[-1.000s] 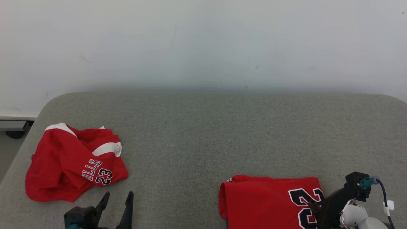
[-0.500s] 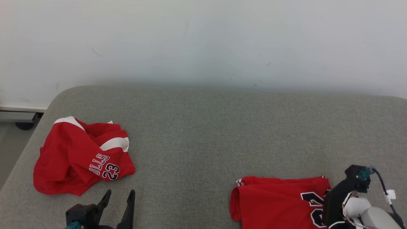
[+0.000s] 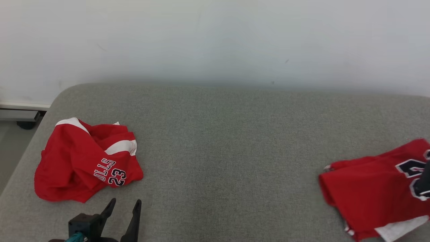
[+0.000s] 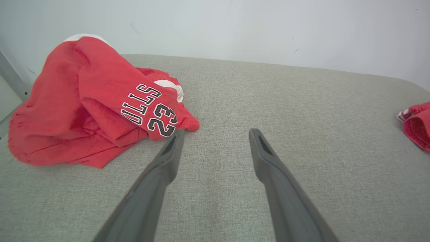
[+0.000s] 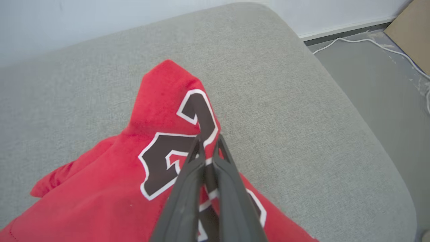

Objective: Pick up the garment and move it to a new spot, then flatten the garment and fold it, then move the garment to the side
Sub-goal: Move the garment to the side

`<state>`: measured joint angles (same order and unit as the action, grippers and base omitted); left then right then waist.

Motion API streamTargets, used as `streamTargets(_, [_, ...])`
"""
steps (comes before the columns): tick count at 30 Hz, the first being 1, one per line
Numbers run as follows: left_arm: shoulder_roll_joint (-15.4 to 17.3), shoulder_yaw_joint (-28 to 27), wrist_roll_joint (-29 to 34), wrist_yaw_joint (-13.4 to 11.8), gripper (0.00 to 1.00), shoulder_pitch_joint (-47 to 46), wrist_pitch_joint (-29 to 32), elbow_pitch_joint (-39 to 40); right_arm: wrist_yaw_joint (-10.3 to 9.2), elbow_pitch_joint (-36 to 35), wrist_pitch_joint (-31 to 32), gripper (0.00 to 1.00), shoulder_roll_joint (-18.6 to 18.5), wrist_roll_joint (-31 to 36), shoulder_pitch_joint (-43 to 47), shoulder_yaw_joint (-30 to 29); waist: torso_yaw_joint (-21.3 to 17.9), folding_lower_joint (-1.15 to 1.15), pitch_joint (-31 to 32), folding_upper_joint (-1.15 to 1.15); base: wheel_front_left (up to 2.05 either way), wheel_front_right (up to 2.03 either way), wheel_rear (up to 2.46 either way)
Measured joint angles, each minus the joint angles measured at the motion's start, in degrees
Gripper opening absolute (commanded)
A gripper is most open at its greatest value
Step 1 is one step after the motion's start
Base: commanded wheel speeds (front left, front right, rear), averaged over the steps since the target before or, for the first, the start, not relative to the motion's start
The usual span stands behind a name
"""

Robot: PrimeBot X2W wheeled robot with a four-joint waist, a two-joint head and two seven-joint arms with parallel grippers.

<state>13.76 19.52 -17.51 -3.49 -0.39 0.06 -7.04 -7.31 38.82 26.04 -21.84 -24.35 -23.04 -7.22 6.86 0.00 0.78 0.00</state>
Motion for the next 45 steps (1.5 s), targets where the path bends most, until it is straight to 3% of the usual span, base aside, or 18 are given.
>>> streamTargets(6, [0.87,0.1,1.23,0.04,1.0,-0.08,0.58,1.29,-0.01,3.99,-5.31,0.0,-3.63,1.87,-1.25,-9.05,0.53,0.0,-1.26,0.0,0.0,0.0,0.0])
streamTargets(11, [1.35,-0.15,1.36,0.0,1.0,-0.08,1.03,2.48,0.0,5.64,-8.35,0.0,-4.25,4.21,-2.7,-11.59,0.44,0.0,-2.73,0.0,0.0,0.0,0.0])
streamTargets(12, [1.45,-0.19,1.36,-0.01,1.0,-0.07,1.29,2.57,-0.01,5.92,-8.87,0.08,-4.08,4.48,-3.18,-11.89,0.33,0.0,-3.03,0.0,0.0,0.0,0.0])
streamTargets(13, [1.53,-0.2,1.37,-0.01,1.0,-0.09,1.47,2.7,-0.01,6.03,-9.39,1.0,-3.88,4.85,-3.56,-11.96,0.19,0.0,-3.3,0.0,0.0,0.0,0.0])
streamTargets(23, [0.8,0.43,1.48,0.04,1.0,-2.8,2.16,2.85,-0.01,6.19,-14.61,1.0,-1.2,7.8,-5.53,-10.81,-1.26,0.0,-4.47,0.0,0.0,0.0,0.0])
streamTargets(27, [0.75,0.01,1.43,0.03,1.0,-2.8,1.89,2.29,0.29,3.91,-17.27,1.0,2.21,6.33,-5.52,-10.29,-1.43,-0.01,-3.6,0.0,0.0,0.0,0.0])
streamTargets(38, [-1.56,-7.14,-0.18,-2.57,1.0,-2.61,-3.86,0.76,8.96,-6.1,-26.35,1.0,12.72,2.68,2.34,-6.46,-2.85,-0.01,1.4,0.0,0.0,0.0,0.0])
streamTargets(45, [-2.78,-10.4,-0.16,-3.24,1.0,0.27,-6.24,0.08,11.57,-10.55,-29.66,1.0,17.48,3.63,11.16,-1.9,-4.86,-0.01,5.39,0.0,0.0,0.0,0.0])
